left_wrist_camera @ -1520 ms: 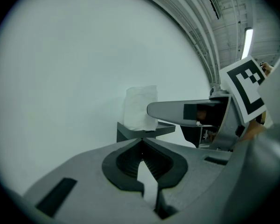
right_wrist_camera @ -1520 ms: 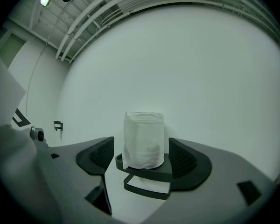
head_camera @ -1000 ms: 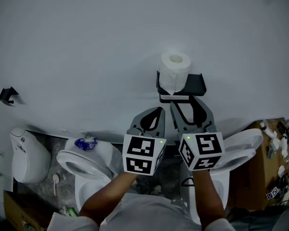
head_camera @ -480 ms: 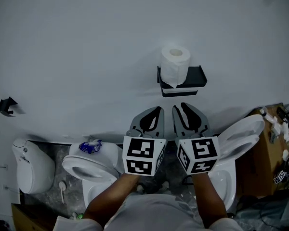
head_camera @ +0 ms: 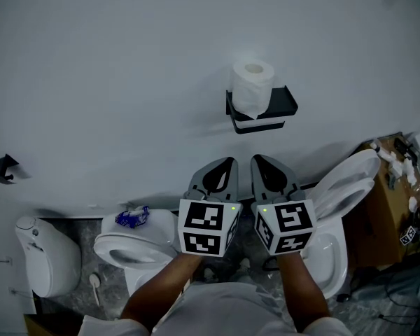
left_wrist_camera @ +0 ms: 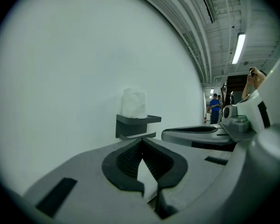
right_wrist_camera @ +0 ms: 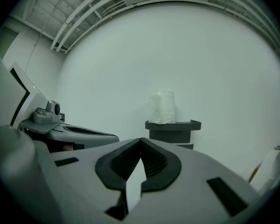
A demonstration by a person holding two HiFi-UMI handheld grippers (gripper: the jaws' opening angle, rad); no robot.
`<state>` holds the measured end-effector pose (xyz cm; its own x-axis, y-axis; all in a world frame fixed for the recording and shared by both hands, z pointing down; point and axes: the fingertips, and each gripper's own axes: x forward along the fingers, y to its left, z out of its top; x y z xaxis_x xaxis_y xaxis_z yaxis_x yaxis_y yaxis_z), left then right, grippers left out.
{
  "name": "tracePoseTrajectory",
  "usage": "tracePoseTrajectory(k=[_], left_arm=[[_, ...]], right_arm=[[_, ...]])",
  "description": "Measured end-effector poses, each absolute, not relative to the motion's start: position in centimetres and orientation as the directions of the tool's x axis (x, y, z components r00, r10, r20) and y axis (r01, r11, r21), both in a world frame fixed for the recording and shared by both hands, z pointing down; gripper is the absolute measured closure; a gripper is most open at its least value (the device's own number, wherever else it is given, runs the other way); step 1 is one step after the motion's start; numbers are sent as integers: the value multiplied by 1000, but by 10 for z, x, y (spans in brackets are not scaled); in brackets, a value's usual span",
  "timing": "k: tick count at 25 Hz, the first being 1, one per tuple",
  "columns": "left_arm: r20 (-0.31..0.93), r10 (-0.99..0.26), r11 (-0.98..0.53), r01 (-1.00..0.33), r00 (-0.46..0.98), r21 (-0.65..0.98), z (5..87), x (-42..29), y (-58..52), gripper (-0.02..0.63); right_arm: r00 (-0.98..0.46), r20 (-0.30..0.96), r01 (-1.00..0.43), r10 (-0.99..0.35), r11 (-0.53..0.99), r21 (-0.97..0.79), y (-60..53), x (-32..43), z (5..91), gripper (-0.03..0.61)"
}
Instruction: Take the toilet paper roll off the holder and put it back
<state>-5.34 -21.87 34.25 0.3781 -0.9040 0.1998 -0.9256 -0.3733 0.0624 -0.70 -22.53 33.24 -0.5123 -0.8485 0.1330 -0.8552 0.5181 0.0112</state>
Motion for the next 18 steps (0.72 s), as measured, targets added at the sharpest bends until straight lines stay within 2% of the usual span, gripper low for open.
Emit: tracePoseTrajectory(k=[18], left_arm=[[208,-875,-427,-900,436,88,351,-66,-218,611]], right_arm=[[-471,154,-876,-869,480,30,-219,-22,341,575]])
